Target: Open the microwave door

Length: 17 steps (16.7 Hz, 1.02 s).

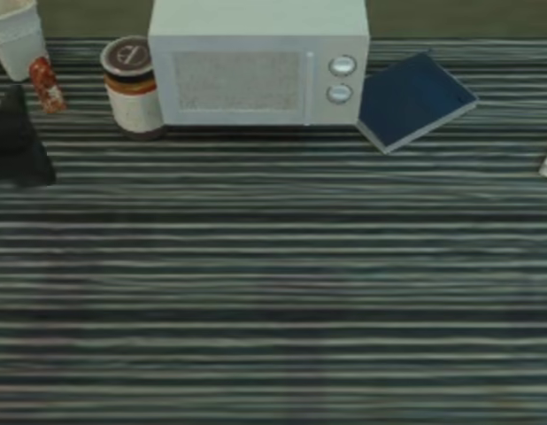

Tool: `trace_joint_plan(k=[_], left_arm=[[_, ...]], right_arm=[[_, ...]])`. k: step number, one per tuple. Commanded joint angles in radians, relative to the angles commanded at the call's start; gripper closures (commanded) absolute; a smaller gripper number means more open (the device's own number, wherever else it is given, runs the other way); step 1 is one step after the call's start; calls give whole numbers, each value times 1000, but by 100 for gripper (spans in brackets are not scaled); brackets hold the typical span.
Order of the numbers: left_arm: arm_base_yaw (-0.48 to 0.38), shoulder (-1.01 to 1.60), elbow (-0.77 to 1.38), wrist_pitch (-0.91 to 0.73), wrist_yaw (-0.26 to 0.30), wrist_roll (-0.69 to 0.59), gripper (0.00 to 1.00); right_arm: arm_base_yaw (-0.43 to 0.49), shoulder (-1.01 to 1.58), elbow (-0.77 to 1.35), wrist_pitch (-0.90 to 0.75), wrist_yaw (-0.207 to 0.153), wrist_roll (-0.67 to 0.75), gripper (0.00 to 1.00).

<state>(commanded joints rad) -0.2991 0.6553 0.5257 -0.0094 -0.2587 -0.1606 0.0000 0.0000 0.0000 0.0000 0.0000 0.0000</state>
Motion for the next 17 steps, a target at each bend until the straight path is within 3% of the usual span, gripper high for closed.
trace_joint_plan(k=[10,14,17], left_arm=[[-396,1005,678,-55,-359,-194,0],[-492,1243,851,-59,-446,-248,0],[-522,1312,906,-58,-472,-266,0]], right_arm=[[0,0,0,0,0,0,0],[0,0,0,0,0,0,0],[0,0,0,0,0,0,0]])
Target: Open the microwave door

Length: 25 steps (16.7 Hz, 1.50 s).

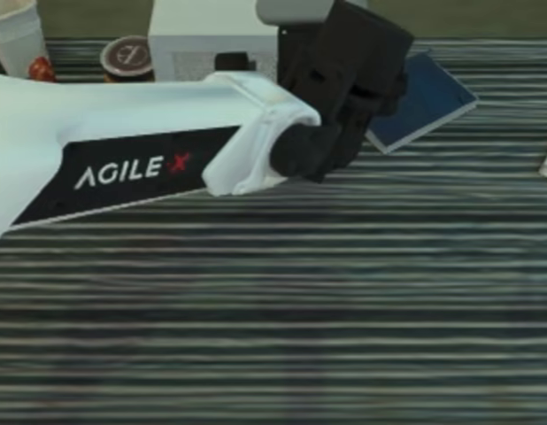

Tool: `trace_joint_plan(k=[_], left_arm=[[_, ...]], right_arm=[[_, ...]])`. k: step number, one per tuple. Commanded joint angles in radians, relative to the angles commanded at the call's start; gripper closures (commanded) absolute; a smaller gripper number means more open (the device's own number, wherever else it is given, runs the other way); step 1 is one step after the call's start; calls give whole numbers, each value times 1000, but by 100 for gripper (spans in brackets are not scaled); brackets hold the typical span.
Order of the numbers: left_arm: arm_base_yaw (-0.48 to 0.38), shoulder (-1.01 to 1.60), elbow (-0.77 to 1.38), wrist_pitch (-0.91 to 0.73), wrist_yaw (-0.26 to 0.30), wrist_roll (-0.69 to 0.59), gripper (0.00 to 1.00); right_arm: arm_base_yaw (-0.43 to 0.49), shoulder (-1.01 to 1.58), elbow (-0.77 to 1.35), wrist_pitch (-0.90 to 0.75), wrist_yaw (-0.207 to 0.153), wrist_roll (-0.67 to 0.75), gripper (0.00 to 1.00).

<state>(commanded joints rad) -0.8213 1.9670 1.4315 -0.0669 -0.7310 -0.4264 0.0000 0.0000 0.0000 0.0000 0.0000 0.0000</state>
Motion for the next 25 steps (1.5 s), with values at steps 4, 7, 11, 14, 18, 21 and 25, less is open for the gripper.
trace_joint_plan(k=[4,7,11,14,18,21,25], left_arm=[[-1,2,2,0,-1,-1,0],[11,17,14,8,9,8,0],[66,143,123,50,57,49,0],[107,222,190,79,93,77,0],[111,229,197,82,96,79,0],[111,229,197,82,96,79,23],[111,229,197,82,96,79,53]], right_arm=[[0,0,0,0,0,0,0],[0,0,0,0,0,0,0],[0,0,0,0,0,0,0],[0,0,0,0,0,0,0],[0,0,0,0,0,0,0],[0,0,0,0,0,0,0],[0,0,0,0,0,0,0]])
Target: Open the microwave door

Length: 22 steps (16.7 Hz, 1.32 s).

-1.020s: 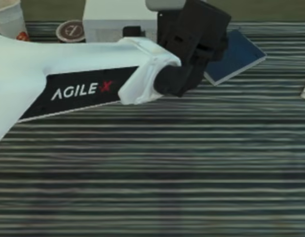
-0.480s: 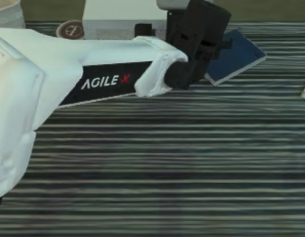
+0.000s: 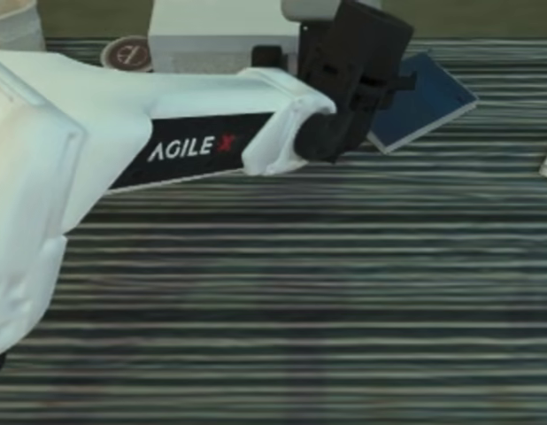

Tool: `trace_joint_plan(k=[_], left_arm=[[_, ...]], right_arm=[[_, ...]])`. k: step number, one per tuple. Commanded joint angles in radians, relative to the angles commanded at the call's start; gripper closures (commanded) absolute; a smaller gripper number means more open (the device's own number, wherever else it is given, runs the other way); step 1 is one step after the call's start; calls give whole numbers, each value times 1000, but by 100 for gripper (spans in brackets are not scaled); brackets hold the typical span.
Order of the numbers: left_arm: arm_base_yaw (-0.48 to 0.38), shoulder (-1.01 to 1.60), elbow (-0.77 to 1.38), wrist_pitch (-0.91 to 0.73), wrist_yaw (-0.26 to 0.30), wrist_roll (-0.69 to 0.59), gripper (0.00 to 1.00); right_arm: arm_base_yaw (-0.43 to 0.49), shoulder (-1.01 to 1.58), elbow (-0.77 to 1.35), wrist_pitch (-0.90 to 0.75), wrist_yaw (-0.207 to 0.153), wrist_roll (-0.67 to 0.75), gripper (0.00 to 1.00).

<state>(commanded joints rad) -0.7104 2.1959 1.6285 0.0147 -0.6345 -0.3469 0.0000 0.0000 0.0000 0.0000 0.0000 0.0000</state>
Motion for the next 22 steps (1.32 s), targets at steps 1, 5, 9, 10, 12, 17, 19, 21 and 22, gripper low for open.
trace_joint_plan(k=[1,5,9,10,12,17,19,21,22], left_arm=[[0,0,0,0,0,0,60],[0,0,0,0,0,0,90],[0,0,0,0,0,0,100],[0,0,0,0,0,0,100],[0,0,0,0,0,0,100],[-61,-22,-27,-12,6,-5,100],[-56,-3,22,-67,21,-20,100],[-49,29,100,-163,44,-44,100],[-44,47,148,-227,59,-59,100]], right_arm=[[0,0,0,0,0,0,0],[0,0,0,0,0,0,0],[0,0,0,0,0,0,0],[0,0,0,0,0,0,0],[0,0,0,0,0,0,0],[0,0,0,0,0,0,0],[0,0,0,0,0,0,0],[0,0,0,0,0,0,0],[0,0,0,0,0,0,0]])
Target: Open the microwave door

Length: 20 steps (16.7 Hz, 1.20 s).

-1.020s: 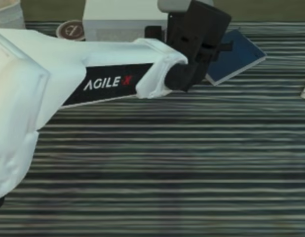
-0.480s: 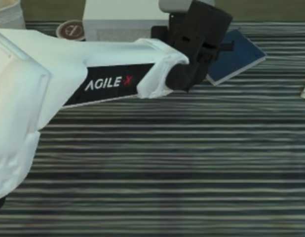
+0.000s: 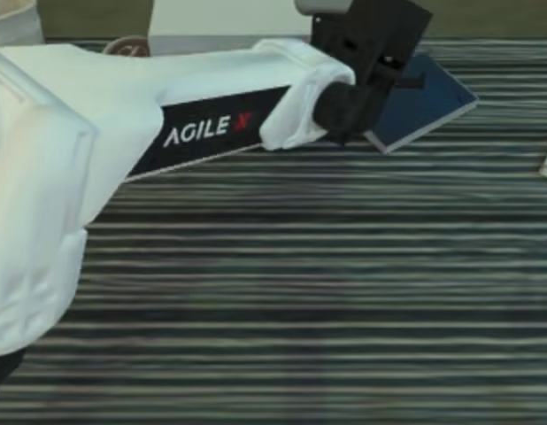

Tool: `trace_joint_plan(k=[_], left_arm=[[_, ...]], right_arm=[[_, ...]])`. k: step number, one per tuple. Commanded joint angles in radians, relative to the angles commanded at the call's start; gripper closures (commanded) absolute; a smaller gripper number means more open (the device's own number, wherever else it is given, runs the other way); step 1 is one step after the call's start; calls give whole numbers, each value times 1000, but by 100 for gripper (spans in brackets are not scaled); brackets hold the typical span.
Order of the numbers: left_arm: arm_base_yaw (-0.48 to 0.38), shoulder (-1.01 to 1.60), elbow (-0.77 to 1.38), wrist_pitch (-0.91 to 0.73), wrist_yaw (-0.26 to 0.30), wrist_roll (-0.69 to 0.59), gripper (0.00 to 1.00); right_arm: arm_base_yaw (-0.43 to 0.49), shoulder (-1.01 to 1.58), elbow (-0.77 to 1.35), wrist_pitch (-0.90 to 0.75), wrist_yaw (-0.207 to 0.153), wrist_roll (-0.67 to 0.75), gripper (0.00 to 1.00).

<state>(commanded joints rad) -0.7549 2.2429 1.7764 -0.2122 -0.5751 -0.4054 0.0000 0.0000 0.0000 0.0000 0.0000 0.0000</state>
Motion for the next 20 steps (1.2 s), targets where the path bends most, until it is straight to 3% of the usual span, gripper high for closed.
trace_joint_plan(k=[11,14,20], left_arm=[[74,168,562,-815,224,-180,100],[84,188,621,-894,255,-199,100],[85,190,626,-899,257,-201,100]], right_arm=[[0,0,0,0,0,0,0],[0,0,0,0,0,0,0],[0,0,0,0,0,0,0]])
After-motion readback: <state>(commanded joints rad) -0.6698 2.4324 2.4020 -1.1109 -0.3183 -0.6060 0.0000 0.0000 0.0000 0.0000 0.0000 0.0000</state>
